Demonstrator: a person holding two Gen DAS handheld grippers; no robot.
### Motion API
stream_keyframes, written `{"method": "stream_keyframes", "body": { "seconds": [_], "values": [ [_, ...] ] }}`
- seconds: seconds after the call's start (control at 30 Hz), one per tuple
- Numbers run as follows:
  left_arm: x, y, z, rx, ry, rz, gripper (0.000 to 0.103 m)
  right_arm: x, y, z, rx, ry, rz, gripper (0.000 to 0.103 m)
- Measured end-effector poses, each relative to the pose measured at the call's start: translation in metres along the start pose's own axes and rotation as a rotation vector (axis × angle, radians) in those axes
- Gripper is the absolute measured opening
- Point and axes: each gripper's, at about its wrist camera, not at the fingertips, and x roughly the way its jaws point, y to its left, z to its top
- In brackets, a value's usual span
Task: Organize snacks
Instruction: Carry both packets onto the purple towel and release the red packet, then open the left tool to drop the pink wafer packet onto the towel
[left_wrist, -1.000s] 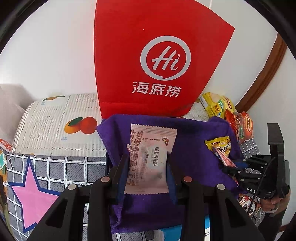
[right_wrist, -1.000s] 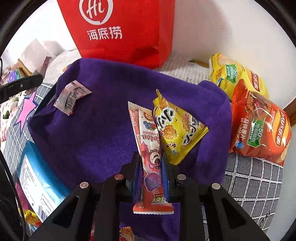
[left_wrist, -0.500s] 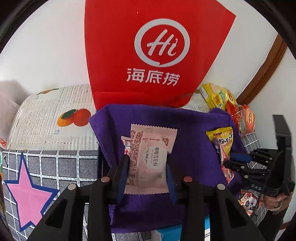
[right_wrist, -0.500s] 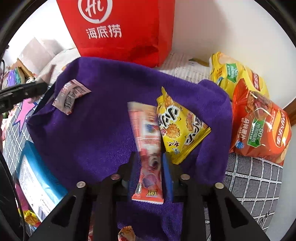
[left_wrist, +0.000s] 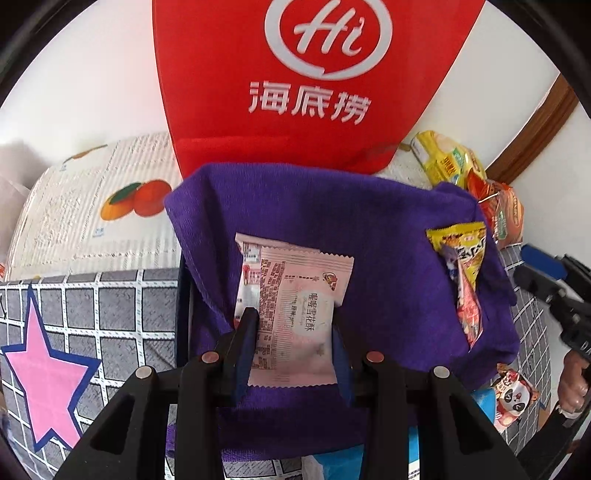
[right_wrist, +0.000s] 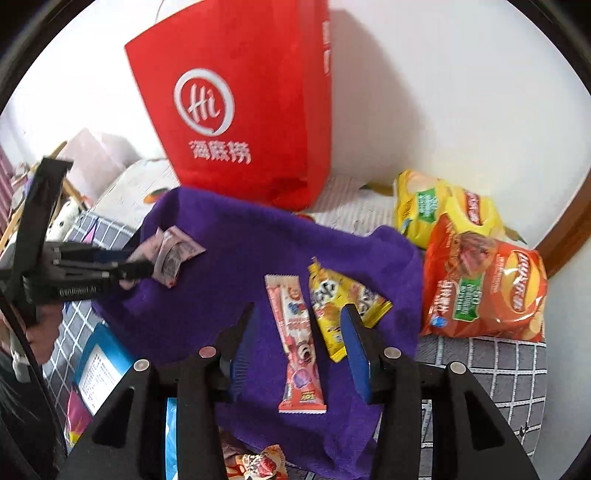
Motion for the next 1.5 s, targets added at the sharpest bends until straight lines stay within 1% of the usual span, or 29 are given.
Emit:
{"method": "stream_keyframes", "body": {
  "seconds": [0.2,0.33,0.47,0.53,0.73,0.8,0.83,0.87,0.97,1.2,1.37,1.5],
  "values": [
    [0.01,0.001,-0.003,-0.001,0.043,0.005,0.036,-0.006,-0.008,0.003,0.029,-0.024,-0.036,0.046],
    [0.014,-0.003,-0.005,0.015,0.06,0.018,0.036,-0.008,-0.013,0.005,0.061,-0.054,-0.097,0.046],
    [0.018,-0.006,-0.006,0.028,0.074,0.023,0.036,-0.008,-0.019,0.008,0.097,-0.04,-0.064,0.046],
    [0.02,-0.006,-0.007,0.027,0.077,0.025,0.036,-0.009,-0.02,0.009,0.109,-0.047,-0.058,0.046],
    [0.021,-0.007,-0.004,0.024,0.085,0.015,0.036,-0.013,-0.017,0.009,0.107,-0.056,-0.045,0.046],
    [0.019,-0.008,-0.003,0.022,0.088,0.003,0.042,-0.015,-0.016,0.009,0.108,-0.057,-0.039,0.046],
    [0.018,-0.008,-0.003,0.024,0.084,-0.002,0.049,-0.015,-0.016,0.01,0.109,-0.058,-0.038,0.046],
    [0.016,-0.009,-0.002,0.028,0.077,-0.001,0.054,-0.016,-0.016,0.01,0.111,-0.058,-0.037,0.046],
    [0.007,-0.008,-0.003,0.035,0.056,-0.003,0.055,-0.018,-0.016,0.011,0.117,-0.061,-0.038,0.046],
    [-0.012,0.002,0.001,-0.01,0.005,-0.058,0.055,-0.028,-0.018,0.014,0.152,-0.09,-0.031,0.046],
    [-0.032,0.008,0.002,-0.02,-0.042,-0.045,0.056,-0.042,-0.013,0.015,0.163,-0.121,-0.051,0.046],
    [-0.046,0.007,0.005,-0.019,-0.083,-0.058,0.062,-0.058,-0.007,0.012,0.183,-0.15,-0.045,0.046]
  ]
}}
